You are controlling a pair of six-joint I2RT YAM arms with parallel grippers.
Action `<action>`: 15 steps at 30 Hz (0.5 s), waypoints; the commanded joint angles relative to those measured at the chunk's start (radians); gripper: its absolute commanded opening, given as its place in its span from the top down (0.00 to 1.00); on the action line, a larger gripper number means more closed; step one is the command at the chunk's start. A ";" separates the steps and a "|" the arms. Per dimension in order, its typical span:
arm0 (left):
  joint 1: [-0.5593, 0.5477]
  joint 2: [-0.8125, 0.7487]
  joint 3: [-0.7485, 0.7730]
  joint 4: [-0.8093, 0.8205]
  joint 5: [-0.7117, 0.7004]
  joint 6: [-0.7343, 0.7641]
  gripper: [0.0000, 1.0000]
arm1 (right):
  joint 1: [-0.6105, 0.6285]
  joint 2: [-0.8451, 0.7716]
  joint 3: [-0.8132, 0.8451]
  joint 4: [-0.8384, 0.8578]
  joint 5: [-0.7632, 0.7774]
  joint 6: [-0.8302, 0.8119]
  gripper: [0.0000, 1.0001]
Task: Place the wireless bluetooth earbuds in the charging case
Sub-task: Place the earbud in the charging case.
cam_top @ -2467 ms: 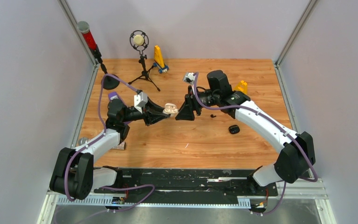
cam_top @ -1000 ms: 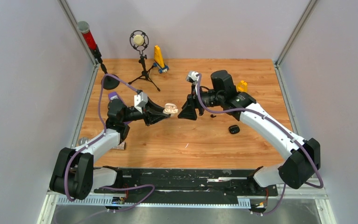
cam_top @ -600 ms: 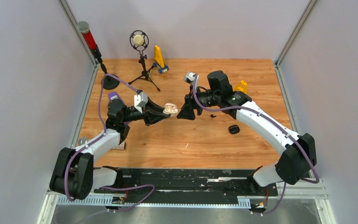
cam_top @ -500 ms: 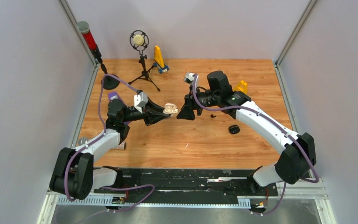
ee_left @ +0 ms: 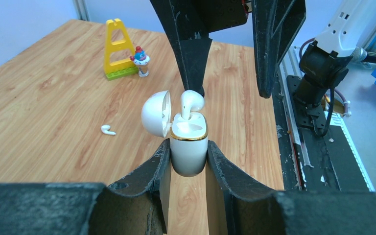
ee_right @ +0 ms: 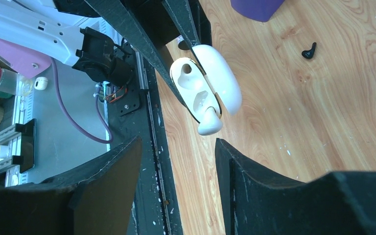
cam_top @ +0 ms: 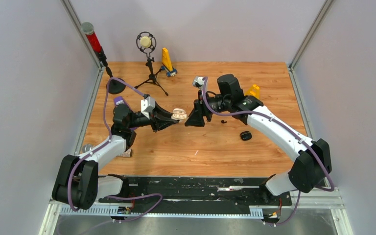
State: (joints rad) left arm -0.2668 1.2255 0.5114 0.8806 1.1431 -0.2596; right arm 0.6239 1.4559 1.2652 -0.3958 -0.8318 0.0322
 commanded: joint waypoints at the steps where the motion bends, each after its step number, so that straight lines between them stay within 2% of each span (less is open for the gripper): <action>1: -0.002 -0.008 0.007 0.044 0.001 0.016 0.75 | 0.004 0.017 0.026 0.049 -0.044 0.021 0.42; 15: -0.002 -0.005 0.007 0.044 0.002 0.019 0.75 | 0.047 0.024 0.059 0.055 -0.065 0.035 0.42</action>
State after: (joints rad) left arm -0.2665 1.2255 0.5114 0.8814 1.1431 -0.2596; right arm 0.6525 1.4868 1.2690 -0.3851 -0.8669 0.0578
